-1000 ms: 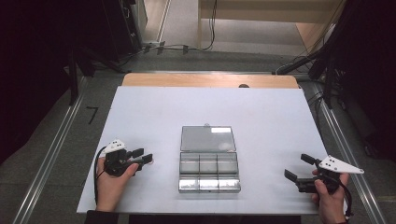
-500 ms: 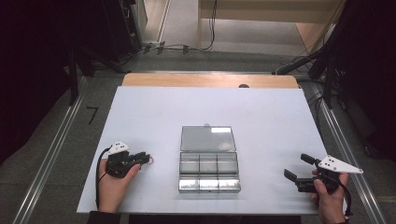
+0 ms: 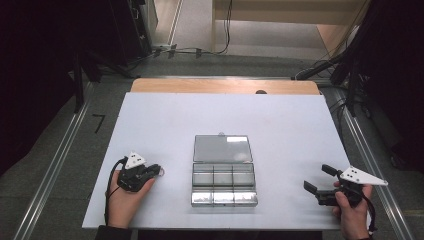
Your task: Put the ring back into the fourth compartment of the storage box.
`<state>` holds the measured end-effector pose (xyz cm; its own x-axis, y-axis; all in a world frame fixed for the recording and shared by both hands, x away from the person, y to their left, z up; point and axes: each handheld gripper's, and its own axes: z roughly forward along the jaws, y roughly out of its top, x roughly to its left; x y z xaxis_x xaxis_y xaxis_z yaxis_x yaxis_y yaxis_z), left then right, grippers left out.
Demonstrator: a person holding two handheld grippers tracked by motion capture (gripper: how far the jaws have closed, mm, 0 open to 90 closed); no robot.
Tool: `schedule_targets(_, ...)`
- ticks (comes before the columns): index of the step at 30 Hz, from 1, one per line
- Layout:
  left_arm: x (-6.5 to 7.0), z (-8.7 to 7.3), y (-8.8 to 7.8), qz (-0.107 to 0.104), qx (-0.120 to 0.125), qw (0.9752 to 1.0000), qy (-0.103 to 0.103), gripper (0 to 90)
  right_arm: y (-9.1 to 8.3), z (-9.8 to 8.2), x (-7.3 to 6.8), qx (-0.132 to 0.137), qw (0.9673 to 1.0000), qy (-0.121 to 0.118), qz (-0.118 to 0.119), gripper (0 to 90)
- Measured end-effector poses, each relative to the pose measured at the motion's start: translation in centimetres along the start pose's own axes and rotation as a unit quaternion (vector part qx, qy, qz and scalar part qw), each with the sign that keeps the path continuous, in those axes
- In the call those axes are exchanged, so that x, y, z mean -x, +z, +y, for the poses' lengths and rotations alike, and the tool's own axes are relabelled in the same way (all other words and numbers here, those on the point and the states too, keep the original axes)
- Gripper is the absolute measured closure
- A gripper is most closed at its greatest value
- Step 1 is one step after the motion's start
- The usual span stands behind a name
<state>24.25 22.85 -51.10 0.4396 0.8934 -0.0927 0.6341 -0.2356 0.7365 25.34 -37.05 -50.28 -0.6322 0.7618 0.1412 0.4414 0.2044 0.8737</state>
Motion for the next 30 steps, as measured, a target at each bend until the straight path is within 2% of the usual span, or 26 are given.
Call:
schedule_targets(6,0.3,0.0,0.0,0.009,0.0,0.9999,0.009,86.4,0.1,0.0,0.0,-0.001,1.0,-0.002,-0.002,0.0)
schedule_targets(14,0.0,0.1,0.0,-0.005,0.006,1.0,-0.005,88.0,0.1,0.0,0.0,0.0,1.0,-0.001,0.0,0.0)
schedule_targets(21,0.1,0.4,-0.3,-0.012,0.009,0.9999,0.002,88.1,0.1,0.0,0.0,0.0,1.0,0.0,0.0,0.0)
schedule_targets(30,0.5,1.0,-1.1,-0.021,0.027,0.9994,0.005,88.1,0.0,0.0,0.0,0.001,1.0,0.0,0.001,0.0)
